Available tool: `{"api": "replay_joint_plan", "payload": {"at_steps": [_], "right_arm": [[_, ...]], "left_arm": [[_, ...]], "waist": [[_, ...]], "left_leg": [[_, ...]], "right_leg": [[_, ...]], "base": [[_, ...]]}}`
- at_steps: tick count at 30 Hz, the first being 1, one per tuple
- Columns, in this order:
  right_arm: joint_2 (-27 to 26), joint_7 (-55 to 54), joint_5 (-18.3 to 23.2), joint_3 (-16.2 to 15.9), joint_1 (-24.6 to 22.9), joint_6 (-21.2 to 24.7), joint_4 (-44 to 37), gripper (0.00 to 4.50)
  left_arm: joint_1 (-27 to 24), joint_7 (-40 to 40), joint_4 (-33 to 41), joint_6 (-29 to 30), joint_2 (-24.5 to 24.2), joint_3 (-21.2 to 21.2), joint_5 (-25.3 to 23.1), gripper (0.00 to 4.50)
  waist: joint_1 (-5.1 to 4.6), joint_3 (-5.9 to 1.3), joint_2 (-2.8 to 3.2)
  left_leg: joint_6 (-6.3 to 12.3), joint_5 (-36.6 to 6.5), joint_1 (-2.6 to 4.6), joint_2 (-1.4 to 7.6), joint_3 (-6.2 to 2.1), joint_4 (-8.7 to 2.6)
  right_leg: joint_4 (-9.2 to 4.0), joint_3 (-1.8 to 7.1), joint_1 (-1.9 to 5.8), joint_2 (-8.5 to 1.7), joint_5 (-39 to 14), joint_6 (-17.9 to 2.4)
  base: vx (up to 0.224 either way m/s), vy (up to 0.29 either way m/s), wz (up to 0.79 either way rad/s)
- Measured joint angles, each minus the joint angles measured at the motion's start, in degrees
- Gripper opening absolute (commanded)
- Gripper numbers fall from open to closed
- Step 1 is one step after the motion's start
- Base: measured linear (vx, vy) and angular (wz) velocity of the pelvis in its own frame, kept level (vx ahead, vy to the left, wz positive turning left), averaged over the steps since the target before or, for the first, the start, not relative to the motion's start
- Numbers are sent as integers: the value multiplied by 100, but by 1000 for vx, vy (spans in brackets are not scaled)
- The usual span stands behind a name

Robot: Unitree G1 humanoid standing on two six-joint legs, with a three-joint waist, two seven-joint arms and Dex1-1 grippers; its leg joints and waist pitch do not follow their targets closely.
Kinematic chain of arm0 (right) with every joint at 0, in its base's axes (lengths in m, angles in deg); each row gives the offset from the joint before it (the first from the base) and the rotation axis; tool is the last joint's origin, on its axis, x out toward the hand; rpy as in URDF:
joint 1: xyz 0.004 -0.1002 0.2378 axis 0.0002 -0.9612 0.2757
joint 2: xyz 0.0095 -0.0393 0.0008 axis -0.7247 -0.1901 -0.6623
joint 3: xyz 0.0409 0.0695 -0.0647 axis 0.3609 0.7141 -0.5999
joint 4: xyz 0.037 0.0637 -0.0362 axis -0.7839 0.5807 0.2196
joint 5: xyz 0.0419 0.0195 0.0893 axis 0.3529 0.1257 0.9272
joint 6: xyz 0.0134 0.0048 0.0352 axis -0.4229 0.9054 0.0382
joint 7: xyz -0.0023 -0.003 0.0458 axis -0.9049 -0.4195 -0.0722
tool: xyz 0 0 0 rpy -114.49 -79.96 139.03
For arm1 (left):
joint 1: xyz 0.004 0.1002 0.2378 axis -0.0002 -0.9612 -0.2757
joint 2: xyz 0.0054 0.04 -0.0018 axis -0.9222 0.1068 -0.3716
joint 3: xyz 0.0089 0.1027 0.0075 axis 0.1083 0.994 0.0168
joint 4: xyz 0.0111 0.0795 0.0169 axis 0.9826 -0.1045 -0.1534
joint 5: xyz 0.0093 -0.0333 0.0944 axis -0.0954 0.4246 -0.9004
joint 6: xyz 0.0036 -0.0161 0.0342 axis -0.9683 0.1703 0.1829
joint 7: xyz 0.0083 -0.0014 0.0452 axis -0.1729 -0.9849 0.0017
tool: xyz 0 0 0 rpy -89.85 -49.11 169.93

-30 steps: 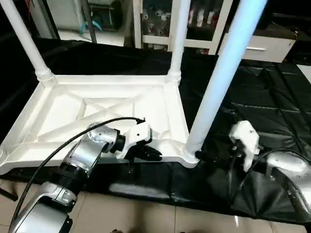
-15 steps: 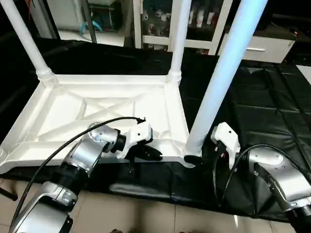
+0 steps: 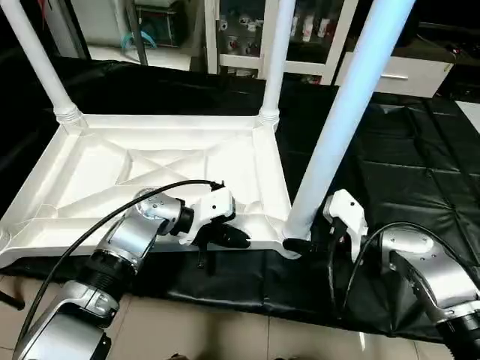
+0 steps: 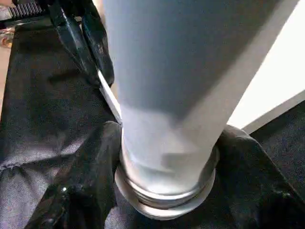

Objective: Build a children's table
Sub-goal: Rotate leg to tighten

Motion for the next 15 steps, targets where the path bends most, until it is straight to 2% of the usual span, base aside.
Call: {"api": "replay_joint_plan", "payload": {"at_steps": [5, 10, 12, 15], "right_arm": [[-696, -906, -67, 230, 22, -166, 462, 268], [-1556, -2477, -270, 564, 291, -334, 1062, 266], [-1947, -3363, -475, 738, 593, -476, 1525, 266], [-2447, -4556, -726, 898, 1064, -695, 2204, 266]], "left_arm": [[70, 504, -156, 151, 167, -117, -132, 0], [403, 1483, -654, 344, 657, -209, -354, 0], [592, 2117, -958, 486, 1008, -280, -438, 0], [772, 2985, -1327, 607, 1486, -437, -491, 0]], "waist": [[-96, 5, -15], [-180, 24, -36], [-202, 29, -37], [-253, 45, 1]], "left_leg": [[-6, 1, 63, 0, -1, 0], [-10, 4, 63, -7, -8, 13], [-10, 4, 60, -9, -9, 27], [-10, 3, 58, -14, -12, 42]], "right_leg": [[-7, 2, 53, 2, -3, 6], [-34, 3, 54, 1, -9, 16], [-34, 6, 51, 1, -9, 15], [-35, 10, 53, -1, -9, 15]], "base": [[0, 0, 0], [0, 0, 0], [0, 0, 0], [0, 0, 0]]}}
